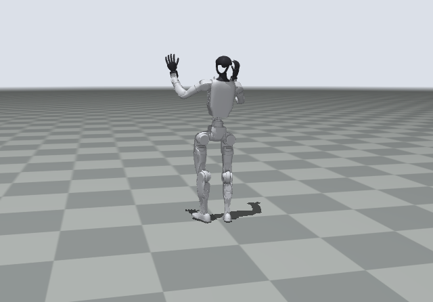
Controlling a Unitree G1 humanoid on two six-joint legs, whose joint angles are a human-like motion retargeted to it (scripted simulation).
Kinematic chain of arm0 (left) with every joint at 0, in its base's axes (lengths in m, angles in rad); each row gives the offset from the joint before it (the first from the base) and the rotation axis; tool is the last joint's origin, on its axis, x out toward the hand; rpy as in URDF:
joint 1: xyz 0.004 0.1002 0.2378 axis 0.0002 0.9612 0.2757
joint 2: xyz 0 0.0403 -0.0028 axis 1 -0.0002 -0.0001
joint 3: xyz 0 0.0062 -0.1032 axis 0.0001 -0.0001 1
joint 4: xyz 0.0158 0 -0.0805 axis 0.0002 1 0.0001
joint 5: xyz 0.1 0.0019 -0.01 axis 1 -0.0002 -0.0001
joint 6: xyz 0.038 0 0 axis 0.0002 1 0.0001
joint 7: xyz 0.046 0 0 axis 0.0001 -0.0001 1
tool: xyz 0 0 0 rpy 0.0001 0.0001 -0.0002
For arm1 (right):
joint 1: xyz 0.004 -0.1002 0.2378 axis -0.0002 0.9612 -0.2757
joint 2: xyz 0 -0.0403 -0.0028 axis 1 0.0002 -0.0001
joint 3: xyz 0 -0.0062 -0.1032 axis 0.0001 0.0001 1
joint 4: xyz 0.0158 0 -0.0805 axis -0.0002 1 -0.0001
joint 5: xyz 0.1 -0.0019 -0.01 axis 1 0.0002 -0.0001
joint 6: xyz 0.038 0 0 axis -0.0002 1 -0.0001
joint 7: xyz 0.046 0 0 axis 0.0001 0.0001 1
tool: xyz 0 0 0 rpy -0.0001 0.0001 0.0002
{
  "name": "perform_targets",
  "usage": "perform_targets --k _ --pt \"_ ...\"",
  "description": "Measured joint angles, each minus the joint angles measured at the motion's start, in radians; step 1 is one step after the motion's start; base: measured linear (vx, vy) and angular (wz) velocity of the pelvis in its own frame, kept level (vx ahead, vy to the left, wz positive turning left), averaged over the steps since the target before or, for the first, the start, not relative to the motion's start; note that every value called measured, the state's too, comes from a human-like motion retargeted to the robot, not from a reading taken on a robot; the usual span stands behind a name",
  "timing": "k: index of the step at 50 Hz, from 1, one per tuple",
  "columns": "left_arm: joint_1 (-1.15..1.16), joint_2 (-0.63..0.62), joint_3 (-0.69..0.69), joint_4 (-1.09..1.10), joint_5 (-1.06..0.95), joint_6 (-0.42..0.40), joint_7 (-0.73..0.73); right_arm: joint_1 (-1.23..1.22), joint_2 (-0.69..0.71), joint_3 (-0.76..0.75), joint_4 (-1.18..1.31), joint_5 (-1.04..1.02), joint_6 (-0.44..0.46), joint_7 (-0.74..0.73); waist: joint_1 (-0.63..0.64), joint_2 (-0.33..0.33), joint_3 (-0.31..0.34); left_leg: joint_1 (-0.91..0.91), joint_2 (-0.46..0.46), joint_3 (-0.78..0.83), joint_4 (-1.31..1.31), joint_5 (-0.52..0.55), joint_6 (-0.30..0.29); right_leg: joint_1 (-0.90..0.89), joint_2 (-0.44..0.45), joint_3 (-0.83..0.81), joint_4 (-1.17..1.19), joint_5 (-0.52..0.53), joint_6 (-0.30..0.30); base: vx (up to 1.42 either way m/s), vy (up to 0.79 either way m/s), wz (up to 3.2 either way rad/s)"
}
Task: Upper body actions
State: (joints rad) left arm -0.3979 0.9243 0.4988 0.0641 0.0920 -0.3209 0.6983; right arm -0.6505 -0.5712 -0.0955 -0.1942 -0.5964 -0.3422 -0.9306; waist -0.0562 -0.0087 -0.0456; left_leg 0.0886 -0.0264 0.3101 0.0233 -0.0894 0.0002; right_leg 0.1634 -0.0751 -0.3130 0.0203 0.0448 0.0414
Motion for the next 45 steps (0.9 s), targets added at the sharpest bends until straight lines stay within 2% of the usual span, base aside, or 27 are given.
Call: perform_targets --k 5,10,13,19,24,30,35,39,43,45 --pt "-0.033 0.096 -0.093 -0.136 0.278 -0.04 0.065 -0.06 -0.109 0.109 -0.142 -0.199 -0.052 -0.031 0.0 0.001 -0.001 -0.002 0.0 0.0 0.0 0.0 0.0 -0.001 0.0 0.0 0.0 0.0 0.0 0.0 0.0 0.0" --pt "-0.081 0.161 -0.192 -0.265 0.537 0.005 0.084 -0.117 -0.17 0.206 -0.225 -0.335 -0.084 -0.051 -0.002 0.002 -0.004 -0.001 0.001 0.001 0.0 0.0 0.0 0.0 0.001 0.001 0.0 -0.001 0.0 0.0 0.0 0.0" --pt "-0.091 0.163 -0.201 -0.301 0.594 0.027 0.1 -0.129 -0.174 0.223 -0.235 -0.358 -0.086 -0.026 -0.002 0.003 -0.001 0.002 0.002 0.003 0.0 -0.001 0.0 0.001 0.002 0.003 0.0 -0.001 0.0 0.0 0.0 0.0" --pt "-0.06 0.096 -0.118 -0.243 0.44 0.049 0.076 -0.062 -0.1 0.115 -0.146 -0.322 0.024 -0.02 -0.003 0.004 0.003 0.002 0.003 0.007 0.0 -0.001 0.0 0.0 0.003 0.008 0.0 0.0 -0.001 0.0 0.0 0.0" --pt "-0.008 0.027 -0.024 -0.121 0.25 0.076 0.042 0.005 -0.002 0.016 0.031 -0.175 0.053 -0.002 -0.007 0.002 0.005 0.001 0.003 0.007 0.001 0.0 0.0 0.001 0.003 0.007 0.0 0.0 -0.001 0.0 0.0 0.0" --pt "0.097 -0.072 0.053 -0.039 -0.031 0.125 -0.117 0.113 0.105 -0.112 0.241 0.001 0.037 0.091 -0.003 -0.004 0.028 0.005 0.001 0.005 0.001 0.001 0.001 0.007 0.002 0.006 -0.001 0.001 -0.001 0.0 0.0 0.0" --pt "0.284 -0.167 0.085 -0.042 -0.15 0.064 -0.197 0.28 0.141 -0.17 0.382 0.169 -0.032 0.273 0.002 -0.009 0.047 0.002 0.0 0.001 0.0 0.003 0.001 0.007 0.001 0.002 -0.003 0.001 0.0 0.0 0.0 0.0" --pt "0.46 -0.338 0.076 0.012 -0.118 0.076 -0.202 0.448 0.163 -0.142 0.519 0.158 -0.046 0.448 -0.001 -0.004 0.061 0.003 0.001 0.007 -0.001 0.003 0.001 0.005 0.001 0.008 -0.003 0.002 0.0 0.0 0.0 0.0" --pt "0.537 -0.557 -0.031 0.178 -0.19 0.109 -0.265 0.564 0.241 -0.093 0.692 0.012 0.048 0.526 -0.008 0.002 0.069 0.003 0.002 0.013 -0.001 0.002 0.001 0.002 0.002 0.015 -0.003 0.005 -0.001 0.0 0.0 0.0" --pt "0.546 -0.669 -0.09 0.34 -0.253 0.152 -0.377 0.609 0.301 -0.061 0.835 -0.027 0.107 0.53 -0.01 0.005 0.078 0.005 0.004 0.014 -0.001 0.002 0.001 0.003 0.003 0.016 -0.003 0.006 -0.001 0.0 0.0 0.0"
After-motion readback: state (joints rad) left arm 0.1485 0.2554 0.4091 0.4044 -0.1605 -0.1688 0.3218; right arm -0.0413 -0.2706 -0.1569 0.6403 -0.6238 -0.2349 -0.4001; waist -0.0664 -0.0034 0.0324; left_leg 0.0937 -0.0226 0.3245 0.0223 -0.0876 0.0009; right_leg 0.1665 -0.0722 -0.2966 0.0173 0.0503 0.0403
